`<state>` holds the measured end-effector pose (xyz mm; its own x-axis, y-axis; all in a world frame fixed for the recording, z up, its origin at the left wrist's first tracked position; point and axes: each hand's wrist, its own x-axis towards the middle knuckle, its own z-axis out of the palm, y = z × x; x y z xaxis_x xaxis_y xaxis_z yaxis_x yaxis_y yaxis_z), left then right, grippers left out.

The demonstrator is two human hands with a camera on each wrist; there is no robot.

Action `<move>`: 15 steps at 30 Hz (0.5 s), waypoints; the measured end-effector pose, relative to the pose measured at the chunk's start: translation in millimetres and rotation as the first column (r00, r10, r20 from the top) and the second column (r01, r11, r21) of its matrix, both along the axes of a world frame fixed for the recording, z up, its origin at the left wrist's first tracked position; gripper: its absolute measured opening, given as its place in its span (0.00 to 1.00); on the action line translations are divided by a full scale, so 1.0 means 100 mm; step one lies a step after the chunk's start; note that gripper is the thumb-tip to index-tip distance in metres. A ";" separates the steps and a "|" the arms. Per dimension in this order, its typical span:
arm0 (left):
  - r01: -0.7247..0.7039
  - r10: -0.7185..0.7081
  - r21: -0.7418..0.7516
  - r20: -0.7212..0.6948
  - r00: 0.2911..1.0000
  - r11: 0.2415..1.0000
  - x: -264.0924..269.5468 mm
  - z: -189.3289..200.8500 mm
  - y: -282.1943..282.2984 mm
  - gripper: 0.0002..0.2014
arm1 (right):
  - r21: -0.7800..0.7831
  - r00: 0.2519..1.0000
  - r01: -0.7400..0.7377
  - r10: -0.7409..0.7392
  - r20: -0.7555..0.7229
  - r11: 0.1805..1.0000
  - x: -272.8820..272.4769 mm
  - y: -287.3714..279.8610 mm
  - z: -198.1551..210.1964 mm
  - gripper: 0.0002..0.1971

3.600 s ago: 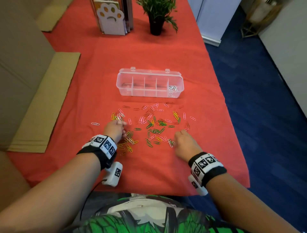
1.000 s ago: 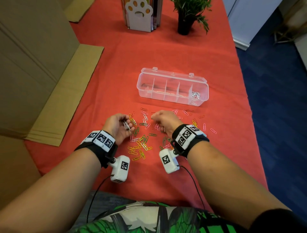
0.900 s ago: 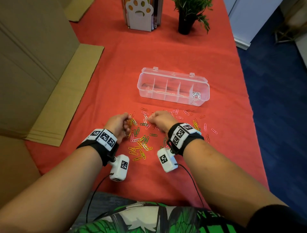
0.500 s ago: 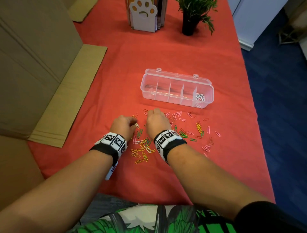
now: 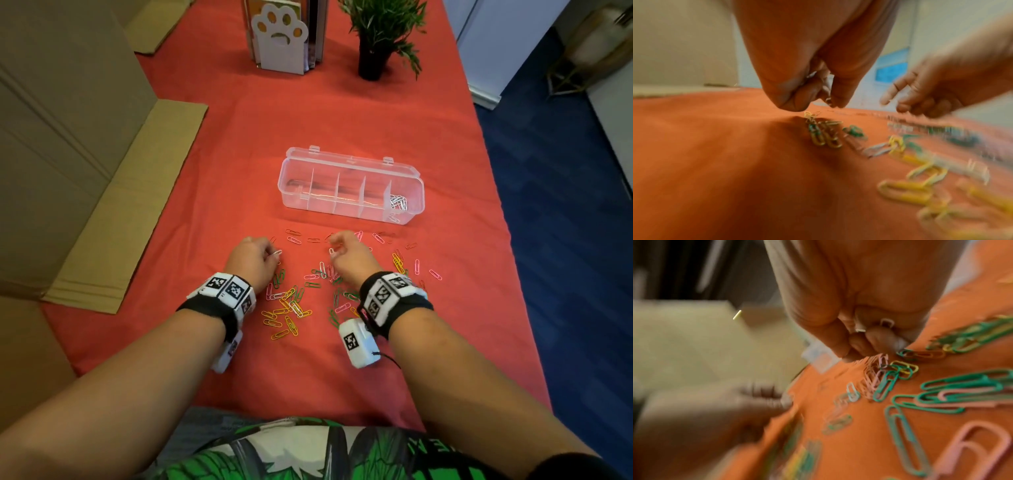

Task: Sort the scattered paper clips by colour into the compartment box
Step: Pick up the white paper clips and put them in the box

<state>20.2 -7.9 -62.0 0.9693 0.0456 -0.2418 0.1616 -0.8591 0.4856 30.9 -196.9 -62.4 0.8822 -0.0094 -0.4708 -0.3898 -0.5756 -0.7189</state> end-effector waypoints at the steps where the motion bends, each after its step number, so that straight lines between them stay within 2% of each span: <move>1: -0.039 0.036 -0.067 -0.055 0.998 0.997 0.02 0.02 -0.02 0.07 | 0.136 0.993 0.107 -0.099 -0.062 0.985 -0.02 -0.05 0.02 0.12; 2: -0.110 0.086 -0.183 -0.138 0.987 0.977 0.04 0.05 -0.04 0.06 | 0.265 0.970 0.227 -0.194 -0.143 0.937 -0.04 -0.09 0.04 0.13; 3: -0.222 0.142 -0.328 -0.249 0.958 0.918 0.05 0.08 -0.06 0.08 | 0.384 0.930 0.352 -0.273 -0.246 0.854 -0.07 -0.13 0.07 0.13; 5: -0.503 0.248 -0.551 -0.472 0.846 0.666 0.04 0.14 -0.12 0.12 | 0.523 0.833 0.541 -0.331 -0.444 0.659 -0.11 -0.19 0.15 0.10; 6: -0.594 0.254 -0.606 -0.554 0.793 0.530 0.03 0.17 -0.14 0.12 | 0.536 0.812 0.569 -0.321 -0.488 0.623 -0.12 -0.21 0.16 0.10; 7: -0.637 0.241 -0.630 -0.601 0.762 0.444 0.02 0.20 -0.15 0.12 | 0.522 0.814 0.562 -0.315 -0.488 0.642 -0.13 -0.21 0.14 0.10; 8: -0.654 0.220 -0.648 -0.624 0.750 0.391 0.00 0.22 -0.16 0.12 | 0.468 0.851 0.497 -0.303 -0.430 0.731 -0.12 -0.19 0.13 0.10; 9: -0.658 0.210 -0.660 -0.630 0.747 0.362 -0.01 0.24 -0.17 0.12 | 0.350 0.912 0.363 -0.252 -0.324 0.863 -0.11 -0.16 0.13 0.10; 10: -0.661 0.205 -0.672 -0.632 0.747 0.335 -0.02 0.25 -0.17 0.13 | 0.166 0.967 0.181 -0.144 -0.211 0.969 -0.09 -0.12 0.13 0.09; 11: -0.662 0.206 -0.674 -0.633 0.746 0.327 -0.03 0.25 -0.17 0.13 | -0.049 0.993 0.010 -0.015 -0.115 0.999 -0.09 -0.09 0.13 0.08; 13: -0.658 0.207 -0.672 -0.629 0.749 0.339 -0.04 0.23 -0.18 0.14 | -0.344 0.984 -0.172 0.178 -0.014 0.923 -0.10 -0.01 0.14 0.08; 15: -0.624 0.220 -0.668 -0.591 0.776 0.405 -0.04 0.20 -0.19 0.14 | -0.475 0.952 -0.246 0.302 0.045 0.845 -0.11 0.06 0.10 0.13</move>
